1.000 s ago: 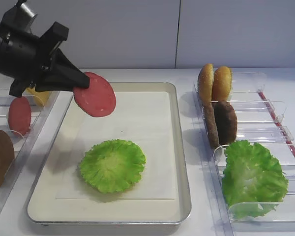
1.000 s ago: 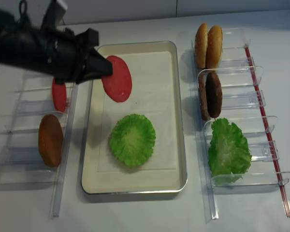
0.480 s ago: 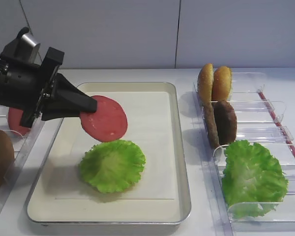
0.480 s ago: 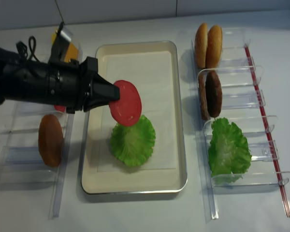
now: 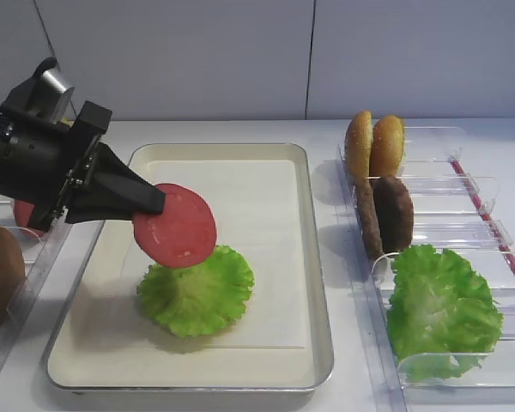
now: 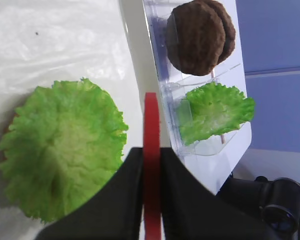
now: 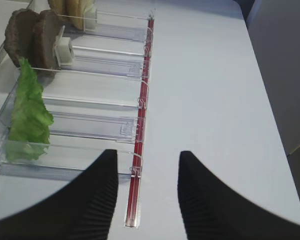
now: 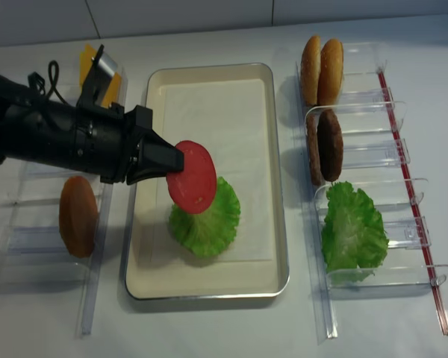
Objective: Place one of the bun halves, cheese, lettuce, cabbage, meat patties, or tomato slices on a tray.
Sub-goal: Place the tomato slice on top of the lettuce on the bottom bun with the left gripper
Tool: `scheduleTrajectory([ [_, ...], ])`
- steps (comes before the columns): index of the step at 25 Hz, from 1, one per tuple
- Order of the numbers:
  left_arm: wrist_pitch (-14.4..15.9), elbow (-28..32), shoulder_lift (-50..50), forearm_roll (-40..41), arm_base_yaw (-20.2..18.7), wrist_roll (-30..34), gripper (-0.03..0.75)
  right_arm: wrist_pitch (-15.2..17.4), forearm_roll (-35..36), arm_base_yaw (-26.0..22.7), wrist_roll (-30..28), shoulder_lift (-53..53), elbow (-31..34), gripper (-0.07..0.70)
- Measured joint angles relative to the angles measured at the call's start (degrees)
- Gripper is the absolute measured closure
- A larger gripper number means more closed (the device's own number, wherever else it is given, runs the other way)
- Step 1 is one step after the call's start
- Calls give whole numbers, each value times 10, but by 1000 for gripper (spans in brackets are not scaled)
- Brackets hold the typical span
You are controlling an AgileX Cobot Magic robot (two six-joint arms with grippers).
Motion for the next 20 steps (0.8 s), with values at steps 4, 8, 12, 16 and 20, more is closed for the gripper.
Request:
scheduleTrajectory([
  [4,-12,0,0,0,-13,0,632,0,0,0,0,0,0,296],
  [8,-35,10,0,-1,-27,4,632,0,0,0,0,0,0,296],
  [12,-65,46,0,-18,-28,29,632,0,0,0,0,0,0,296],
  [16,-74,61,0,-64,-28,74,632,0,0,0,0,0,0,296],
  [20,-63,61,20,-92,-28,90,632,0,0,0,0,0,0,296],
])
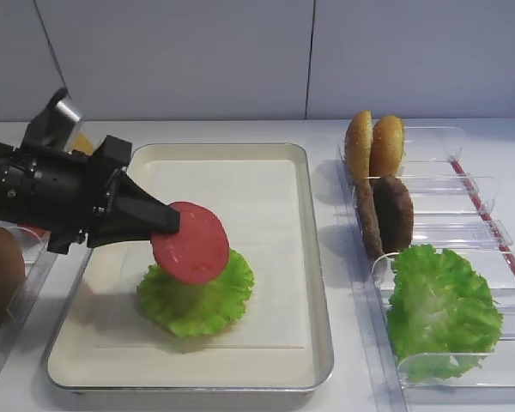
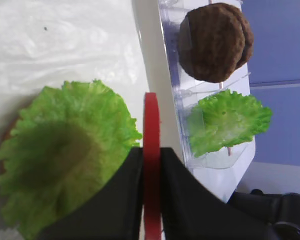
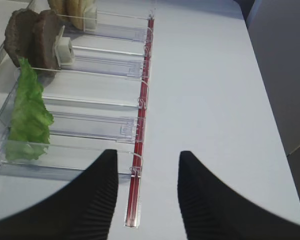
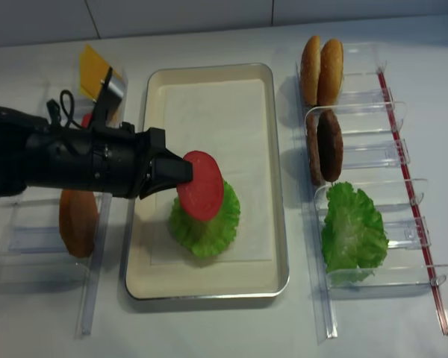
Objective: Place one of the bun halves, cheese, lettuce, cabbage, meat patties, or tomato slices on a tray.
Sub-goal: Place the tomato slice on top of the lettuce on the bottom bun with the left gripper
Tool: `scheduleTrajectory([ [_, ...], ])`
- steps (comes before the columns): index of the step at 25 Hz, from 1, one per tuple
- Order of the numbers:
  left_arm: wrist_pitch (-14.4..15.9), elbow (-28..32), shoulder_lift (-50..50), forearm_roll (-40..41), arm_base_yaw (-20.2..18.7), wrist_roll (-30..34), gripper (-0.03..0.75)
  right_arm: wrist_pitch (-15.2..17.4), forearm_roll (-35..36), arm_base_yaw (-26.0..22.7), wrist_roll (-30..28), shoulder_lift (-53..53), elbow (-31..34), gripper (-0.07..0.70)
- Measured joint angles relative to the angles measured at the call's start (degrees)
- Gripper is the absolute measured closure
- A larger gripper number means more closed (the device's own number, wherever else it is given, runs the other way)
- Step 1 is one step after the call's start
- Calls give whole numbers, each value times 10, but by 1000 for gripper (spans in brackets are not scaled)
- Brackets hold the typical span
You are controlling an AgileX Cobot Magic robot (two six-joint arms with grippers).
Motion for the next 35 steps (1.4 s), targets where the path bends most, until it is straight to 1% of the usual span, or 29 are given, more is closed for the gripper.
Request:
scheduleTrajectory([
  [5,31,0,55,-25,0,21,632,0,0,0,0,0,0,296],
  [10,36,0,67,-30,0,34,632,0,0,0,0,0,0,296],
  [22,21,0,67,-12,0,40,632,0,0,0,0,0,0,297],
  [27,7,0,67,-11,0,40,632,0,0,0,0,0,0,297],
  [35,2,0,67,-11,0,40,632,1,0,0,-2,0,0,297],
])
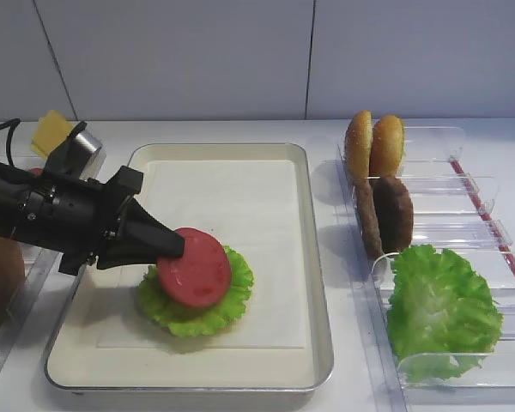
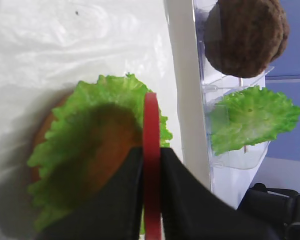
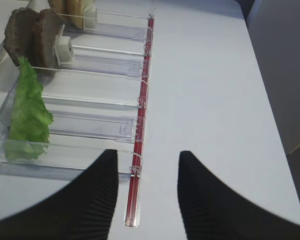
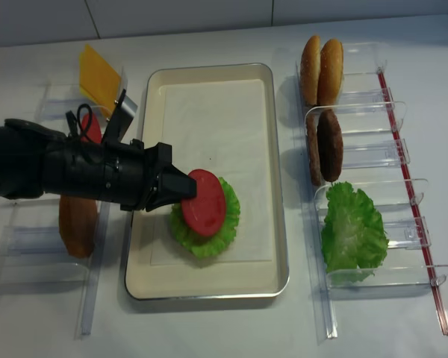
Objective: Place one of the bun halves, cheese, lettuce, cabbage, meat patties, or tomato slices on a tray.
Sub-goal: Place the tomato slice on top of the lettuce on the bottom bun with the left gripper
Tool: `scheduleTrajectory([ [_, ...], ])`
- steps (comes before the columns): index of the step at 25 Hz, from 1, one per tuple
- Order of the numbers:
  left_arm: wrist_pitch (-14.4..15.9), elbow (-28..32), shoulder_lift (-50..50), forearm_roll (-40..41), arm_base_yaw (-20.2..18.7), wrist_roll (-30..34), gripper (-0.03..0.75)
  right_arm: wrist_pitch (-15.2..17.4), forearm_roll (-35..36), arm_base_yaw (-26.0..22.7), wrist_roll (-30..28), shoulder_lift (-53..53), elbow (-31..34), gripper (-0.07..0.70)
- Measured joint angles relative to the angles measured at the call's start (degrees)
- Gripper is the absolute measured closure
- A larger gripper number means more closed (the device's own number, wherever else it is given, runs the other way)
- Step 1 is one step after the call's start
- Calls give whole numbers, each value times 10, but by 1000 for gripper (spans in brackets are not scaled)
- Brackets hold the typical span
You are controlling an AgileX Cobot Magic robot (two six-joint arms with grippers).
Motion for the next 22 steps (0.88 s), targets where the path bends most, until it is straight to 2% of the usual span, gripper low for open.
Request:
scheduleTrajectory([
  [11,-1,0,0,12,0,3,632,0,0,0,0,0,0,299],
  [14,-1,0,0,12,0,3,610,0,0,0,0,0,0,299],
  [16,-1,0,0,14,0,3,557,0,0,0,0,0,0,299],
  [18,-1,0,0,14,0,3,470,0,0,0,0,0,0,299],
  [22,-1,0,0,14,0,7,261,0,0,0,0,0,0,299],
])
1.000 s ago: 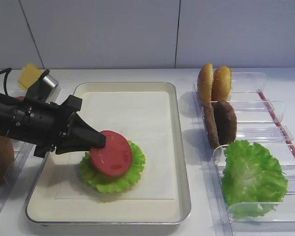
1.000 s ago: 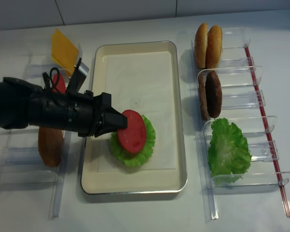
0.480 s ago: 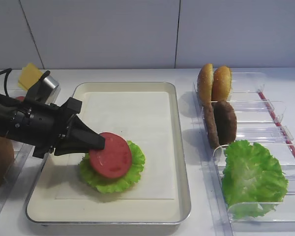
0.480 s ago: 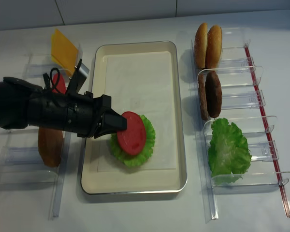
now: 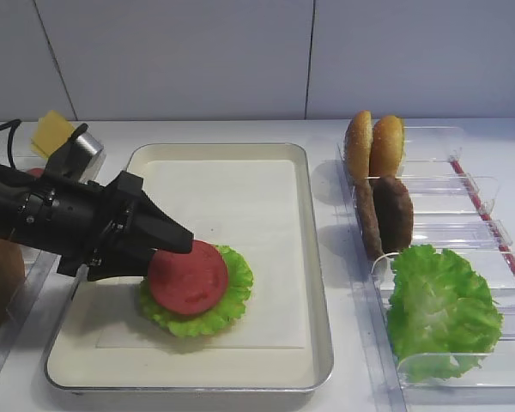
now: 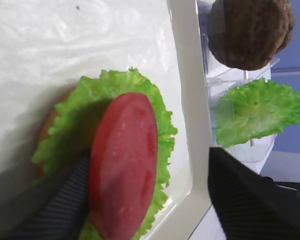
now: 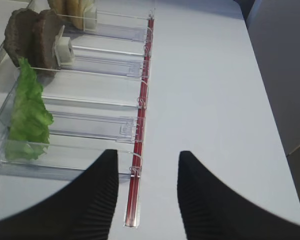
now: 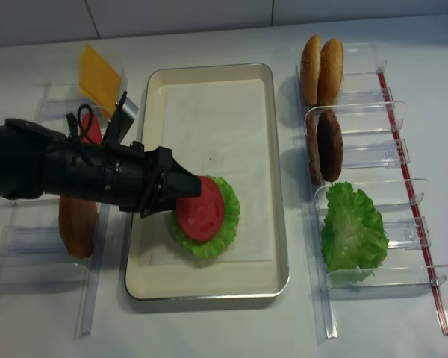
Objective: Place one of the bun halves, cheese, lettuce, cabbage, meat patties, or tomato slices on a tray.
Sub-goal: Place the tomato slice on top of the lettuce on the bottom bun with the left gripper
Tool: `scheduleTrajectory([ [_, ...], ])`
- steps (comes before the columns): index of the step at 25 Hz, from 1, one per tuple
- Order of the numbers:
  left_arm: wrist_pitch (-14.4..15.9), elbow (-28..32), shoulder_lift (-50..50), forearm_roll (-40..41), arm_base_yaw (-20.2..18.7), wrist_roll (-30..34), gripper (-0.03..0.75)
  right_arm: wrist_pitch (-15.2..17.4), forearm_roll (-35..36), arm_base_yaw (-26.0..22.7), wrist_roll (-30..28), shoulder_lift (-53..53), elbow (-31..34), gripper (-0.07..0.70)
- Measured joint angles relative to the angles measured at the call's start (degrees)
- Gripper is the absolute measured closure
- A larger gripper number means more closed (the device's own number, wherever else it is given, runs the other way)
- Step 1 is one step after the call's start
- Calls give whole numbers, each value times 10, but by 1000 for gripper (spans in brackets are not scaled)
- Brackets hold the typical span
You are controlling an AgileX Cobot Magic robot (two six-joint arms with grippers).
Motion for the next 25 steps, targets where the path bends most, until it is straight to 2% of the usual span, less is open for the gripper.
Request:
scheduleTrajectory([
  [2,0,0,0,0,0,7,205,0,0,0,0,0,0,299],
  [4,0,0,0,0,0,13,185,0,0,0,1,0,0,299],
  [9,-2,0,0,1,0,22,177,0,0,0,1,0,0,299],
  [13,-18,0,0,27,0,24,178,0,0,0,1,0,0,300],
  [20,-18,-49,0,81,0,-15,178,0,0,0,1,0,0,300],
  [25,-16,-97,0,157,0,-74,177,0,0,0,3,0,0,300],
])
